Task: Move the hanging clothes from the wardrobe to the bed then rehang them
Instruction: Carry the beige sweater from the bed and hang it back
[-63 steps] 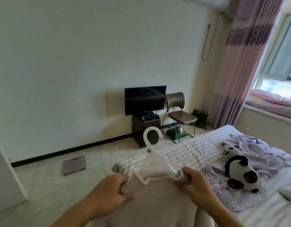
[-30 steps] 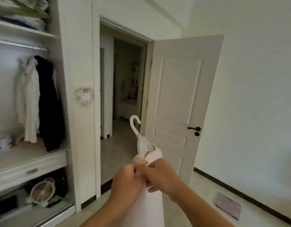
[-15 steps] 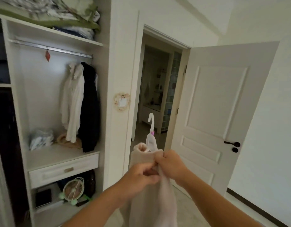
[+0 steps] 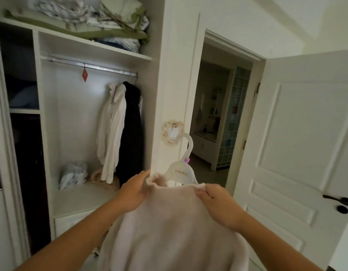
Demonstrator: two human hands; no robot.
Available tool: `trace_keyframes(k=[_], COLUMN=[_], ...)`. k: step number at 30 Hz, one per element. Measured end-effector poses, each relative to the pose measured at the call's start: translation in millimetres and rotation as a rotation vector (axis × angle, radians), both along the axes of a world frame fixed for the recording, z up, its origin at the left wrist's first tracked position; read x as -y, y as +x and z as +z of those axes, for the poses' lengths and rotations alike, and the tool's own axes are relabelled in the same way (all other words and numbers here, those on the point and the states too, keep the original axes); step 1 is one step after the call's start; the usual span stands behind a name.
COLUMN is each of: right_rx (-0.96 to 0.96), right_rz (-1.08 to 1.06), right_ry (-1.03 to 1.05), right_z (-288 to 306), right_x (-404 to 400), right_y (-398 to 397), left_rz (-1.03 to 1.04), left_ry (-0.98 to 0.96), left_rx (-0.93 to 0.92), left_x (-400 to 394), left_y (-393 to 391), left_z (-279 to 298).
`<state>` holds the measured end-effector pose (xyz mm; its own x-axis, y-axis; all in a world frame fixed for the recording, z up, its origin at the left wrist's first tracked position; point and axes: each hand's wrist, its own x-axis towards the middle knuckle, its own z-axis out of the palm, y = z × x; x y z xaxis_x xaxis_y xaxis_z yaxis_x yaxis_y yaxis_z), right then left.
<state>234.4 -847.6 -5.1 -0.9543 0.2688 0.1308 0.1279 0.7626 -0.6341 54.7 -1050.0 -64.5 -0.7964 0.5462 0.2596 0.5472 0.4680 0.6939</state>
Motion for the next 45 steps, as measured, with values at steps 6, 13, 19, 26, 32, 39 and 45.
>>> trace_keyframes(k=[6, 13, 19, 26, 32, 39, 45], right_rx=[0.021, 0.028, 0.029, -0.142, -0.342, -0.32, -0.299], right_rz=[0.194, 0.298, 0.294, 0.242, 0.17, 0.06, 0.05], right_ry=[0.032, 0.213, 0.571, 0.546, 0.554, 0.36, 0.254], right_z=[14, 32, 38, 67, 102, 138, 173], right_x=[-32, -54, -26, 43, 101, 140, 153], right_y=[-89, -180, -250, -348, -431, -528, -611], left_rz=[-0.04, 0.068, 0.041, -0.002, 0.087, 0.419, 0.494], left_ry=[0.1, 0.179, 0.172, 0.291, 0.229, 0.181, 0.243], left_rx=[0.085, -0.004, -0.045, -0.119, -0.264, -0.438, -0.35], left_x=[-12, 5, 40, 93, 130, 125, 114], left_y=[-74, -153, -238, -341, -438, -506, -559], left_z=[2, 18, 42, 87, 130, 169, 184])
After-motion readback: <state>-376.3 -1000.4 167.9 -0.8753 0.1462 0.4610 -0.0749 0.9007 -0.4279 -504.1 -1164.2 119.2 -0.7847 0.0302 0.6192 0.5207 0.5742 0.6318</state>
